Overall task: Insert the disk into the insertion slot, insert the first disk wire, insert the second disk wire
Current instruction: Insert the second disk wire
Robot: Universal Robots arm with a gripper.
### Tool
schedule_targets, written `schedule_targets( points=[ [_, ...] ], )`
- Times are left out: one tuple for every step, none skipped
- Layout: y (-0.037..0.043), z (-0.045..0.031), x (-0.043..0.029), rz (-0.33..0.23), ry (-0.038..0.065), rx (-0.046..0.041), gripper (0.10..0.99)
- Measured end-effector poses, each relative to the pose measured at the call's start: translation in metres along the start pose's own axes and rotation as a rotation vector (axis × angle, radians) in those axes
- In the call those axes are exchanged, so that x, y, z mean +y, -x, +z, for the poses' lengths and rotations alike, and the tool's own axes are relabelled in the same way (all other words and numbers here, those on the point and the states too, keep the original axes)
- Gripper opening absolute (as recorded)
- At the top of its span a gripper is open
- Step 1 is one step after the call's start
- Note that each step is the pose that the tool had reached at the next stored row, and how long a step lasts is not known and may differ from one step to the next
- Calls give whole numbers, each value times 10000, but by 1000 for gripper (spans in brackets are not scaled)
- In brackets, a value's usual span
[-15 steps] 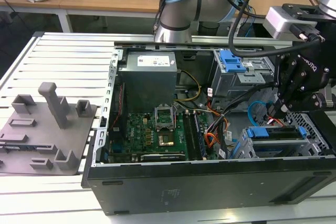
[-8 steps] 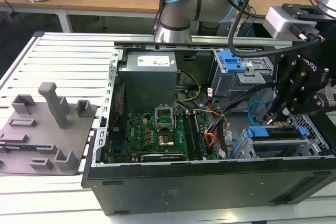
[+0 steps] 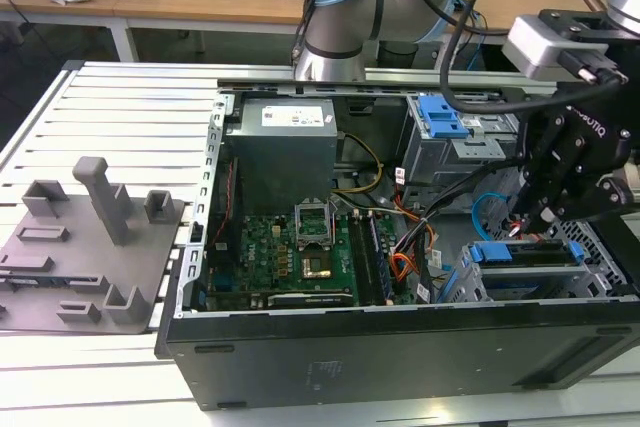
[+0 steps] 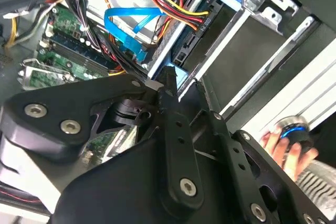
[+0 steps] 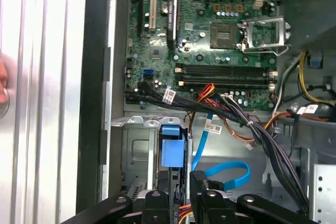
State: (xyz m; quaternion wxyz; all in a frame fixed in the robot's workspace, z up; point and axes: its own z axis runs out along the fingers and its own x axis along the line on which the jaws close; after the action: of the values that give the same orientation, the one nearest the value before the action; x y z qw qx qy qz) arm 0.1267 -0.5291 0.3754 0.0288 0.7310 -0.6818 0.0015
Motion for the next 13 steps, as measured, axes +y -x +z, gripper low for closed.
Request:
schedule_targets(
  points=[
    [0,0,0,-207,-8,9,302],
    [0,0,0,-396,-16,15,302],
    [0,-1,0,-409,-17,17,302],
    [0,-1,0,-412,-17,18,302],
    [0,0,-1,-414,-17,17,302],
    [0,-5,0,-414,-17,18,302],
    [0,-29,1,-414,-17,21,302],
    [-1,-55,2,-414,-17,20,302],
    [0,-81,3,-413,-17,19,302],
    [-1,-105,3,-414,-17,21,302],
    [-1,-107,4,-414,-17,18,302],
    [-1,-107,3,-414,-18,16,302],
    [-1,-109,4,-414,-17,18,302]
  ],
)
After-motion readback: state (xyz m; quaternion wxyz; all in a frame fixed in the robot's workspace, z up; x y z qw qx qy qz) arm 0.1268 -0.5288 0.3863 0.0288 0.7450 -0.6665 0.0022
